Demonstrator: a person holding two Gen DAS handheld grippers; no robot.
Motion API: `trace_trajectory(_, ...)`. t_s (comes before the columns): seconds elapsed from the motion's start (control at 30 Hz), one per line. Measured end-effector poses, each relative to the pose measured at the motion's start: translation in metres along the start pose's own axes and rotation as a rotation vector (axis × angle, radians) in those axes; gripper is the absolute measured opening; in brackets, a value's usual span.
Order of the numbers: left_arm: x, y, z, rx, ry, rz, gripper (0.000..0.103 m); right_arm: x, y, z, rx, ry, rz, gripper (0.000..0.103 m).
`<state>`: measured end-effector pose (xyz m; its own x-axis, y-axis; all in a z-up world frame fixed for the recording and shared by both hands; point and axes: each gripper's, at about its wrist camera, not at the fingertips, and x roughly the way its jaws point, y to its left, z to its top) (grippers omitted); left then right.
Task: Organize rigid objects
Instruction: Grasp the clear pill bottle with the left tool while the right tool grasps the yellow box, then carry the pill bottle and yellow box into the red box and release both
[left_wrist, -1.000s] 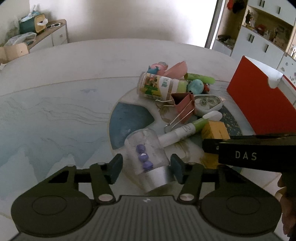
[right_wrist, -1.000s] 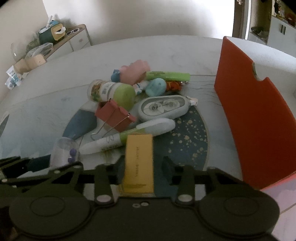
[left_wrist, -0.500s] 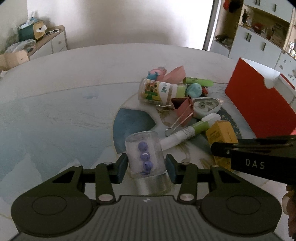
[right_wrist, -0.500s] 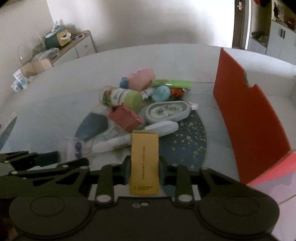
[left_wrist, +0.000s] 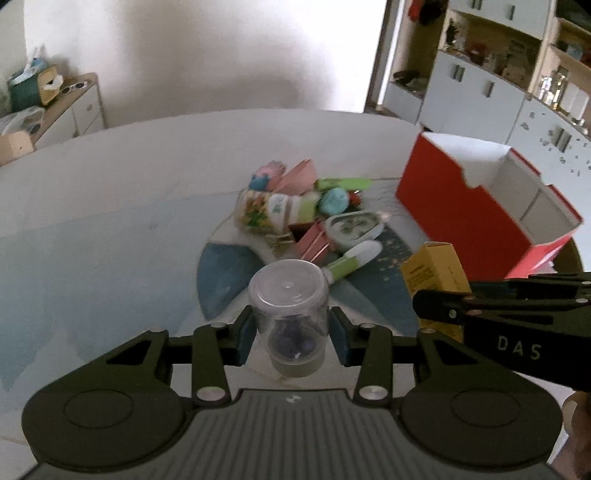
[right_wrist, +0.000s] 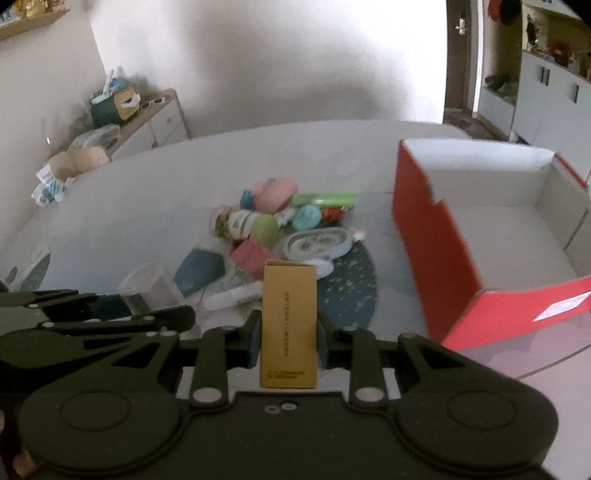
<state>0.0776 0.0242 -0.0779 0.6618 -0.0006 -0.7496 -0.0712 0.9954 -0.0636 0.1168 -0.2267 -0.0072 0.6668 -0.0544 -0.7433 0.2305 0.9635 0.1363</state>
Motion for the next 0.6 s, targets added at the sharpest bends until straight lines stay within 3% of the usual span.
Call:
trace_trajectory(0.27, -0.024, -0.026, 0.024, 0.069, -0.030, -0.083, 0.042, -0.033, -0.022, 0.016, 0.013, -0.056, -0.053, 0.028)
trace_trajectory(0.6, -0.037, -0.084, 0.068, 0.158, -0.059, -0.172, 0.042, -0.056, -0.077, 0.035, 0.058, -0.106, -0.105, 0.028)
